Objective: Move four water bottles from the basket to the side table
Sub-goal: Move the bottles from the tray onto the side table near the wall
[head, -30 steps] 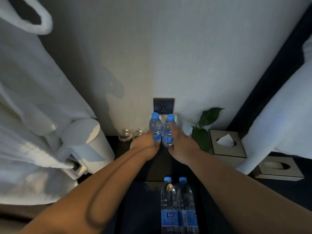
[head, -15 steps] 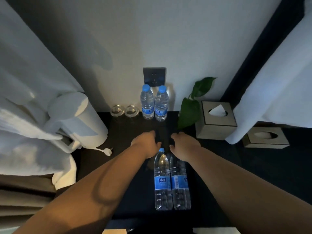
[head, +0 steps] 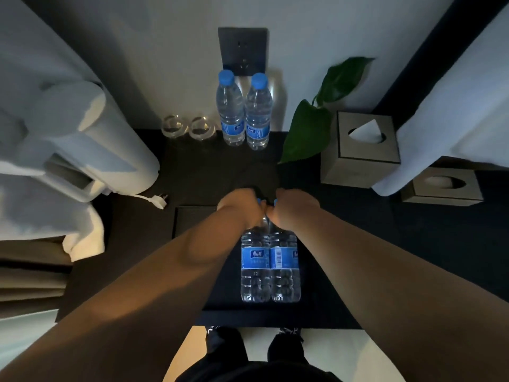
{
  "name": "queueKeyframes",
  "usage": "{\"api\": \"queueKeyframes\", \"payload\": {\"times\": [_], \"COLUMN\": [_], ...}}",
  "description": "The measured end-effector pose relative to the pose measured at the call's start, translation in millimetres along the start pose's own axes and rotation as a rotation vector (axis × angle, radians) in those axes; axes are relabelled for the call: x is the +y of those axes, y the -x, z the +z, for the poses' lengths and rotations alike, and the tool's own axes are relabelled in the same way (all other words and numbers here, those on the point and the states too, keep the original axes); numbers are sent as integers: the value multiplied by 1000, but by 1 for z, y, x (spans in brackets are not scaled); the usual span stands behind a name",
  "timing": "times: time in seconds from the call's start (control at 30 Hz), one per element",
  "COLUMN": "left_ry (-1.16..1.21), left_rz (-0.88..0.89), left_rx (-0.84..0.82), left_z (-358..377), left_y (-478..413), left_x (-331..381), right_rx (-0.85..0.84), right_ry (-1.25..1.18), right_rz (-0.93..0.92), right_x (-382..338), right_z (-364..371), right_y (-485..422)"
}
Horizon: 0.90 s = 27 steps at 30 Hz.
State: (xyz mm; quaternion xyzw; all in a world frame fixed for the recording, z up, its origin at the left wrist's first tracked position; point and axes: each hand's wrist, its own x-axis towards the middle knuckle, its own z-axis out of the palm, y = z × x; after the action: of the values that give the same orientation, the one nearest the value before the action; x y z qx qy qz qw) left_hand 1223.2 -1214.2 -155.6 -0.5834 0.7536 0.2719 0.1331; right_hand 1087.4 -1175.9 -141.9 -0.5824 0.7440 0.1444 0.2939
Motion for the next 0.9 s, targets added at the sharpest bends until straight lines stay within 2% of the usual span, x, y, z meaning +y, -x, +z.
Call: {"api": "queueKeyframes", "payload": {"times": [0.17, 0.33, 0.53, 0.67, 0.9], "left_ry": [49, 53, 103, 62, -17], "left_rz": [-6, 36, 127, 151, 157], "left_rx": [17, -16, 112, 177, 272], "left_z": [-7, -29, -58, -82, -112], "left_y": [8, 22, 48, 60, 82], "left_x": [-7, -8, -6, -4, 1], "right_rx": [-51, -57, -32, -27, 77], "right_ry": [33, 25, -52, -3, 39], "right_rz": [-1, -101, -213, -237, -338], "right_x": [-1, 5, -2, -15, -26], "right_z": [-12, -34, -63, -86, -119], "right_y": [5, 18, 40, 58, 84]}}
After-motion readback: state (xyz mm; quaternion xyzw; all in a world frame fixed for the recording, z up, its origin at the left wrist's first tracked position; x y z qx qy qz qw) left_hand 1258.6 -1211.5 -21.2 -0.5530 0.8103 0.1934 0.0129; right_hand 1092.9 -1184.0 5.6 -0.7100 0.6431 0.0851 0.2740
